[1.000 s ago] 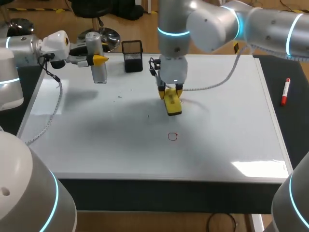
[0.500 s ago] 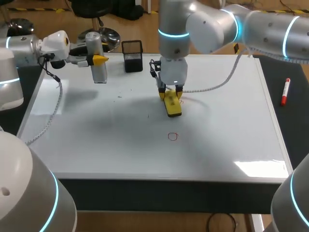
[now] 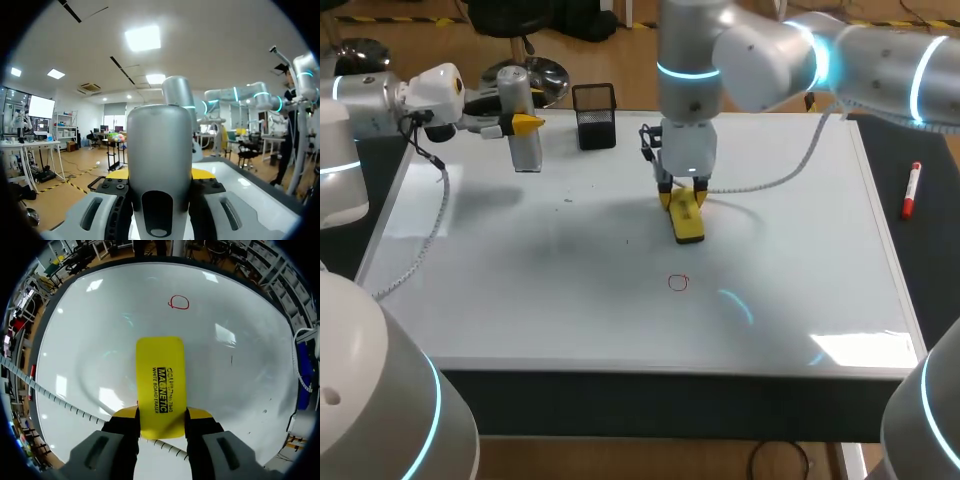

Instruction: Pick up the inspection probe, press it on each red-marked spot on the whiteboard one by one, put down the probe, pick up the eraser, and wipe off all the red marks.

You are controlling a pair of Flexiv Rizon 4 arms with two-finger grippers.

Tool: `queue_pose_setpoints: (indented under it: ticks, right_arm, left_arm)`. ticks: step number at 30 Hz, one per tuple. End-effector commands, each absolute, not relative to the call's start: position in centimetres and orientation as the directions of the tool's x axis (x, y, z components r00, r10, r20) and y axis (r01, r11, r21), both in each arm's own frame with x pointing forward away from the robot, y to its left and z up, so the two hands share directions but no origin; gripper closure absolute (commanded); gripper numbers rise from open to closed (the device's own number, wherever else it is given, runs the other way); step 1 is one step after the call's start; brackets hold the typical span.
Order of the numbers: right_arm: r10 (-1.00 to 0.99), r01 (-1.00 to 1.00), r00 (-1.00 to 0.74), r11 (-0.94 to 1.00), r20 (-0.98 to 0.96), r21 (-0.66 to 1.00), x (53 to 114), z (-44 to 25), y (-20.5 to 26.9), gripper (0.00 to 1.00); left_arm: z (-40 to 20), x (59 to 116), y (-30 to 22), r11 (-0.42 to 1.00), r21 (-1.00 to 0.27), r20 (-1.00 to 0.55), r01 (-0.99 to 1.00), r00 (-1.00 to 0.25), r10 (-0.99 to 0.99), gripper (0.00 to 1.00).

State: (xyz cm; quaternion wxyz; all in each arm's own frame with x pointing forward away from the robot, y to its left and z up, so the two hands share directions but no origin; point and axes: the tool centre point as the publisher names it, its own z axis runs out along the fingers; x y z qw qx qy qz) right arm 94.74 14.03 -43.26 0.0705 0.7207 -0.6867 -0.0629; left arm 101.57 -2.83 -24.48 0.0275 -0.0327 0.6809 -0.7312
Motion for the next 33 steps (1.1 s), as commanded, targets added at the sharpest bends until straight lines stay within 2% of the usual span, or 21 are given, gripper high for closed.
queue_pose_setpoints:
  ticks: [1,13,33]
  right_arm:
    - [-0.999,-0.981,0.039,-0.037,0.011,0.189,94.5,-44.1,12.2,1.00]
    - [-0.999,-0.980,-0.012,0.020,0.044,0.196,93.8,-44.1,8.4,1.00]
    - [-0.998,-0.991,-0.022,0.030,0.063,0.128,93.4,-40.4,7.8,1.00]
  left_arm:
    - [-24.3,101.4,-2.9,-0.069,-0.998,0.009,-0.003,-0.996,-0.090,1.00]
    - [-24.3,101.4,-2.9,-0.069,-0.998,0.009,-0.003,-0.996,-0.090,1.00]
    - [-24.3,101.4,-2.9,-0.069,-0.998,0.009,-0.003,-0.996,-0.090,1.00]
